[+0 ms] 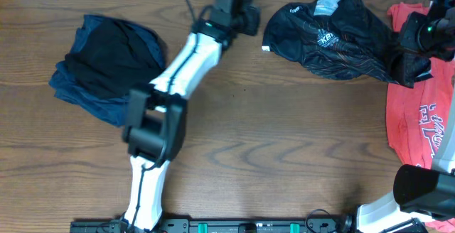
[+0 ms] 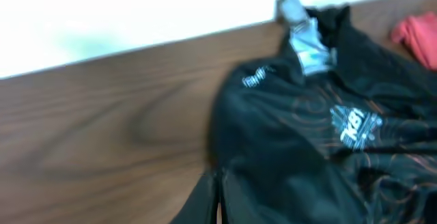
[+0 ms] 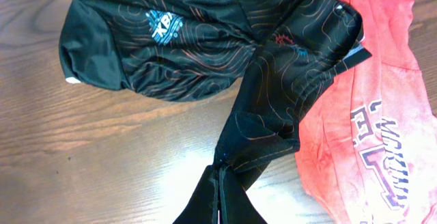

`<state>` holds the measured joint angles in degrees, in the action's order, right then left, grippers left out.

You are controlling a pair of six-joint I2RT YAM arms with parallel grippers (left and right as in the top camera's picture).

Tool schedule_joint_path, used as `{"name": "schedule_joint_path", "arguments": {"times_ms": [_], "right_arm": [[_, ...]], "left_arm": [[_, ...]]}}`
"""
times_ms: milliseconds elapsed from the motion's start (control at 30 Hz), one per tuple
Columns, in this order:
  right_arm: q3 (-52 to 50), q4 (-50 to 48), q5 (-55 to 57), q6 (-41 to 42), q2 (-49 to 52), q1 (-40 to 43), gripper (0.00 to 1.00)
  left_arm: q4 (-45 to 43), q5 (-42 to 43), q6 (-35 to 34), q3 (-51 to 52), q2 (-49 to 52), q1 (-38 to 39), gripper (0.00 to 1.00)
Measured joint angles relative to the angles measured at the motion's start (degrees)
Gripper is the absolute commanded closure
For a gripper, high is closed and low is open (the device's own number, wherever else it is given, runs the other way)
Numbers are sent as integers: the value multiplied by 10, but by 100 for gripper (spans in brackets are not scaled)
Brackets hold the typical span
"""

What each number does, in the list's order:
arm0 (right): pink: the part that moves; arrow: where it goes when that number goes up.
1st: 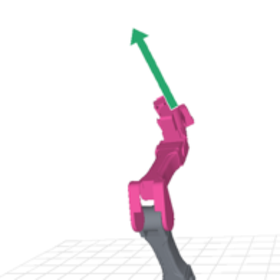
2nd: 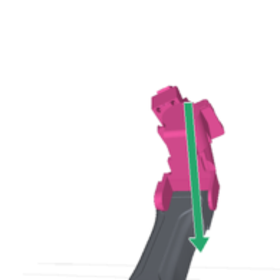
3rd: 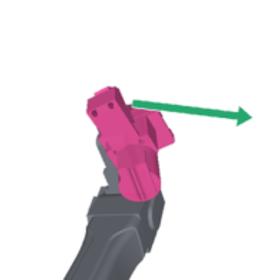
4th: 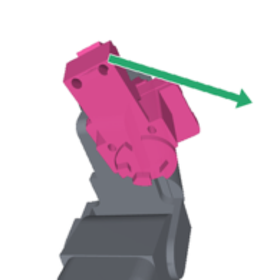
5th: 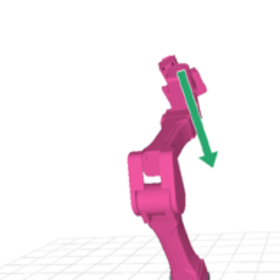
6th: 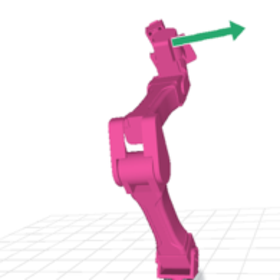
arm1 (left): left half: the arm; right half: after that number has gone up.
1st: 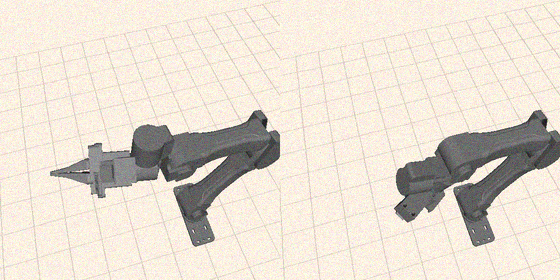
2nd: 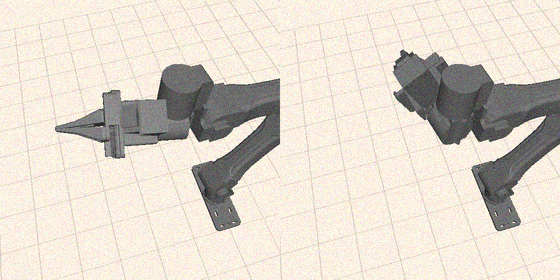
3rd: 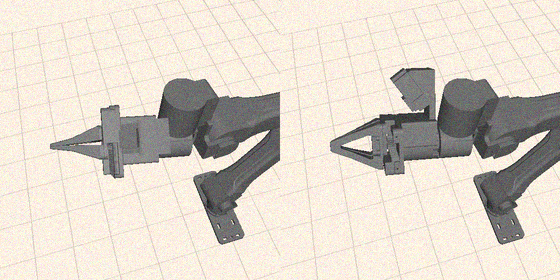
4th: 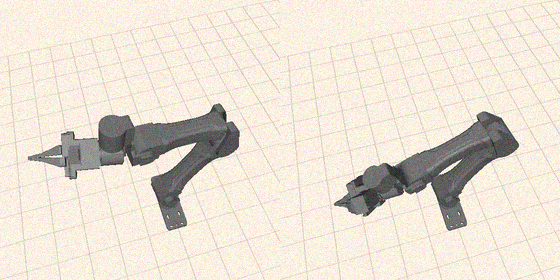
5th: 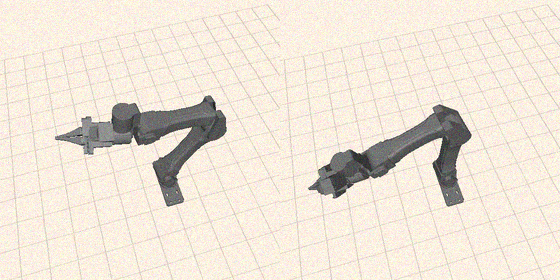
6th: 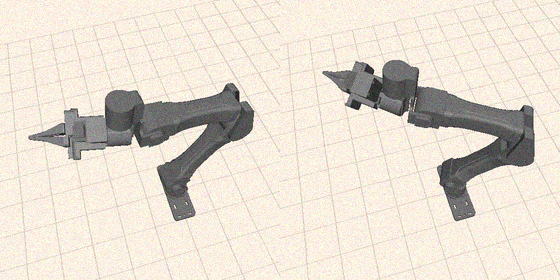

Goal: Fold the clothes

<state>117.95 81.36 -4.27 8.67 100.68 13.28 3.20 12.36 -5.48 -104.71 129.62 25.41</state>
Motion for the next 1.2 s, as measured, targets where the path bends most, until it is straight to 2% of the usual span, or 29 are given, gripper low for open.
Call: {"name": "schedule_joint_path", "arguments": {"times_ms": [267, 533, 1033, 1200], "right_arm": [[0, 15, 0, 0, 0, 0, 99], [0, 17, 0, 0, 0, 0, 99], [0, 35, 0, 0, 0, 0, 99], [0, 39, 0, 0, 0, 0, 99]], "left_arm": [[-104, -4, 0, 0, 62, 45, 94], [-120, -12, 0, 0, 96, 66, 94], [15, -18, 0, -5, 117, 51, 94], [108, -9, 0, -25, 108, 34, 94]]}}
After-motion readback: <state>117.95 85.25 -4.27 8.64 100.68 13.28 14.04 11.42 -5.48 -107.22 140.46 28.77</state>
